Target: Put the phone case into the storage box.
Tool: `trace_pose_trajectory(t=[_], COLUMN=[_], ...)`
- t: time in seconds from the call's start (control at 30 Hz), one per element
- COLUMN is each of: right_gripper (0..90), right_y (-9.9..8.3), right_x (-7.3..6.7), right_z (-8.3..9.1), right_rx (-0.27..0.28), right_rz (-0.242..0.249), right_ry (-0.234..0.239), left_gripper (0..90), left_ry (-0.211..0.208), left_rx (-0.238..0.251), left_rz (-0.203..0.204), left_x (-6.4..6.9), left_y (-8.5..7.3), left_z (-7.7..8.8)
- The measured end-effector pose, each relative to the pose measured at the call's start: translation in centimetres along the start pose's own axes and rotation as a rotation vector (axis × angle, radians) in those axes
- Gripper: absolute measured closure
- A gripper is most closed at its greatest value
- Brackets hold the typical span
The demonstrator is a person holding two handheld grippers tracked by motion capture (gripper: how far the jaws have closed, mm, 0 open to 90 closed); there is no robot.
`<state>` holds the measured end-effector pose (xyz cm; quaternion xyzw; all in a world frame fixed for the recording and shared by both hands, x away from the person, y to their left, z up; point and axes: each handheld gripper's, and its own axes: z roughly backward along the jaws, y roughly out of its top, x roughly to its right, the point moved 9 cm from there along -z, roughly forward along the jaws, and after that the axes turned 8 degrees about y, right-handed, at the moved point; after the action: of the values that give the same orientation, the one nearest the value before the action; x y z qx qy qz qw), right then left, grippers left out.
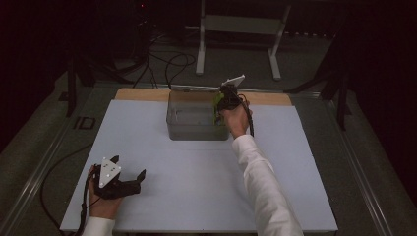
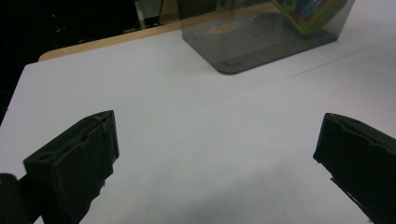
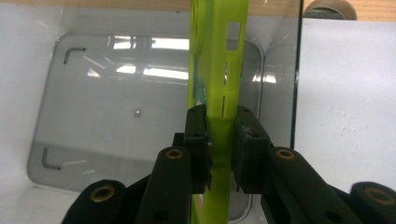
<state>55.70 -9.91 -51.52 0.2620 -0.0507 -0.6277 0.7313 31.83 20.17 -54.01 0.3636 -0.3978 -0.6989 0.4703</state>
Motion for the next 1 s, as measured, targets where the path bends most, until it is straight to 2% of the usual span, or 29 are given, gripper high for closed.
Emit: trace_pose_trajectory(t=[0.23, 0.4, 0.6, 1.0], right_gripper=[77.5, 77.0, 77.3, 76.5], right_y=[0.2, 0.1, -0.1, 0.1], right_x=[0.4, 0.4, 0.5, 0.6], right_z=[-0.4, -0.8, -1.6, -1.7], right_rx=[0.004, 0.001, -0.014, 0.020], right_rz=[-0.031, -0.015, -0.033, -0.038], right_ry=[-0.010, -0.046, -0.053, -0.088], left_gripper=[0.0, 0.0, 0.0, 0.0], left_ry=[-0.002, -0.004, -0.004, -0.004], left_rx=[0.001, 0.001, 0.000, 0.000], left_rz=[0.002, 0.001, 0.002, 0.003], left_x=[0.0, 0.1, 0.0, 0.0], left_y=[0.0, 0.0, 0.0, 0.0], left_z=[0.0, 0.0, 0.0, 0.0])
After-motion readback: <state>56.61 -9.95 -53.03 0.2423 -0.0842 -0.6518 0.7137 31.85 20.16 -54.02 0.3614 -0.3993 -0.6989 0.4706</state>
